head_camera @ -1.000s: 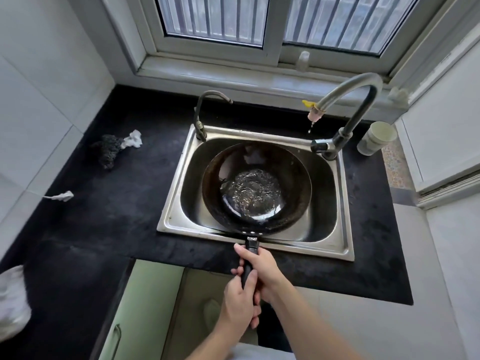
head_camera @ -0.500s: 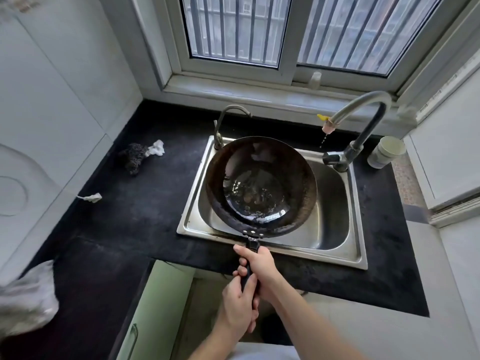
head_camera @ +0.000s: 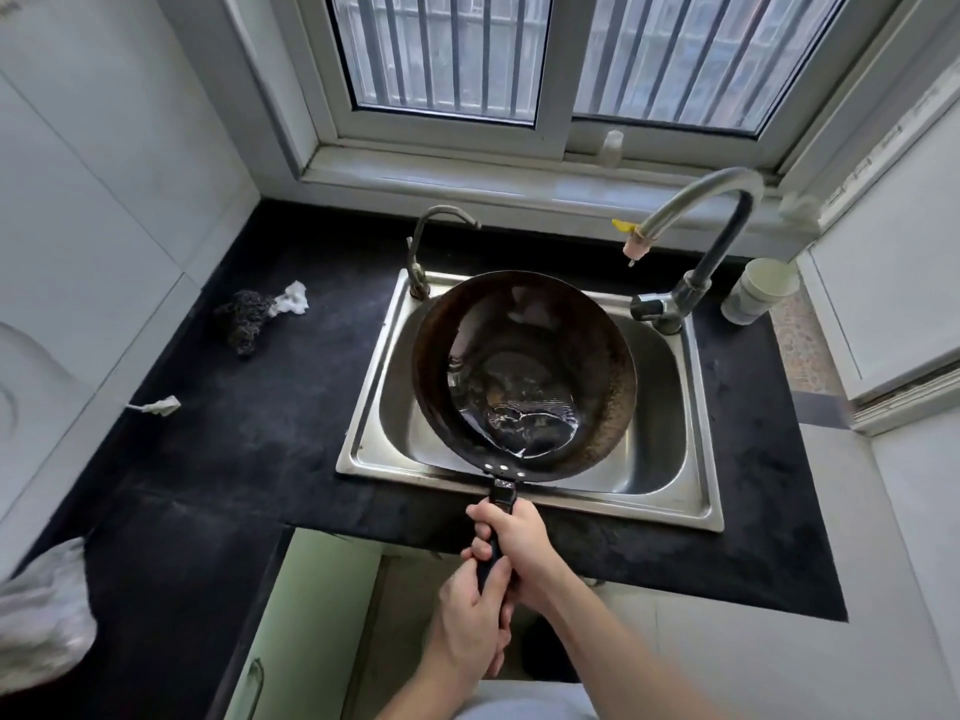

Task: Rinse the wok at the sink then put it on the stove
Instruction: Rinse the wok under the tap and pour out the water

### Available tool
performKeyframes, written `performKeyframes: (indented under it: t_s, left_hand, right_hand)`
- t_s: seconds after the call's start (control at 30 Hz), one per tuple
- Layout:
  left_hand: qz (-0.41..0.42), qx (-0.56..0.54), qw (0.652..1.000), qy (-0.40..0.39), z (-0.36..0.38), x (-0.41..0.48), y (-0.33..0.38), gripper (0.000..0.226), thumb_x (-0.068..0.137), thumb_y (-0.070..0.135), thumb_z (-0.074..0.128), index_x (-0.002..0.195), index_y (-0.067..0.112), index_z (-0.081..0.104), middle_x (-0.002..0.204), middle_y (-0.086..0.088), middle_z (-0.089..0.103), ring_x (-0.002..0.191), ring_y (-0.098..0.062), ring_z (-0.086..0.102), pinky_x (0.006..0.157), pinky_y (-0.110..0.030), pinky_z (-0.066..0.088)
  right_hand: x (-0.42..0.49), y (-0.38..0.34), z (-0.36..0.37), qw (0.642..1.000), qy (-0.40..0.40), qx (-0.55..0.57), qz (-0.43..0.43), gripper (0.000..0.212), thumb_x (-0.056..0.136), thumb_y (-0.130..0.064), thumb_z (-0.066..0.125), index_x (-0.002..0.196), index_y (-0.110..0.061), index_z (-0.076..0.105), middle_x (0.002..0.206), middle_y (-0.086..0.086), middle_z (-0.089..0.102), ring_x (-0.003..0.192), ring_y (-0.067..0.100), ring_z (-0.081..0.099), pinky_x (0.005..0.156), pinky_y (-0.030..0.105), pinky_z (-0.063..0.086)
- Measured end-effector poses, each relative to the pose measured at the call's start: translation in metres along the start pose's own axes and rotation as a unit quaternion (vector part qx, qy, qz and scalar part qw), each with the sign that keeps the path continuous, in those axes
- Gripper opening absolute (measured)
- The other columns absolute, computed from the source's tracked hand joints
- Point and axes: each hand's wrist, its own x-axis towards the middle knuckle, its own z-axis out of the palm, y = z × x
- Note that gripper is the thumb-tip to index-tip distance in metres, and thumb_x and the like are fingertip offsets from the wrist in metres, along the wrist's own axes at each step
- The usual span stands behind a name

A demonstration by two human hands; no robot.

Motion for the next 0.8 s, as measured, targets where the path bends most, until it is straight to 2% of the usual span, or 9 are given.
performKeyframes:
  t_s: [0.1,0.33,0.5,0.8]
  left_hand:
    - [-0.004,-0.009,1.0,-0.014,0.005,0.009,0.012,0.031,0.099,0.025,0.05,0.076,0.005,0.055,0.049,0.0,0.048,0.034,-0.01,0.043,0.035,-0.023,0.034]
    - [-0.007,-0.034,0.999,0.018,0.002,0.024,0.025,0.03,0.098,0.027,0.05,0.078,0.005,0.057,0.047,0.0,0.049,0.034,-0.015,0.043,0.035,-0.024,0.033]
    - [-0.057,-0.095,0.994,0.02,-0.002,0.019,0.019,0.035,0.099,0.028,0.049,0.084,-0.002,0.056,0.05,-0.005,0.046,0.034,-0.016,0.04,0.035,-0.024,0.031]
    - [-0.063,-0.086,0.994,-0.011,0.014,0.016,0.006,0.033,0.099,0.027,0.048,0.086,-0.002,0.054,0.05,-0.005,0.046,0.034,-0.017,0.04,0.036,-0.024,0.031]
  right_hand:
    - [0.004,-0.017,-0.003,1.0,-0.001,-0.015,0.003,0.027,0.094,0.002,0.055,0.072,-0.01,0.046,0.055,0.002,0.042,0.04,0.013,0.039,0.054,0.033,0.052]
    - [0.018,-0.038,0.01,0.997,-0.025,-0.075,0.013,0.014,0.092,0.001,0.056,0.082,-0.005,0.048,0.055,0.001,0.044,0.041,0.013,0.041,0.058,0.034,0.055]
    - [0.017,-0.032,0.017,0.993,-0.04,-0.112,0.015,0.026,0.092,0.0,0.055,0.068,-0.009,0.048,0.056,0.004,0.044,0.042,0.014,0.044,0.059,0.036,0.055]
    - [0.01,-0.025,-0.006,0.994,-0.021,-0.105,0.006,0.024,0.094,-0.001,0.056,0.072,-0.009,0.048,0.057,0.003,0.046,0.043,0.014,0.046,0.059,0.036,0.056]
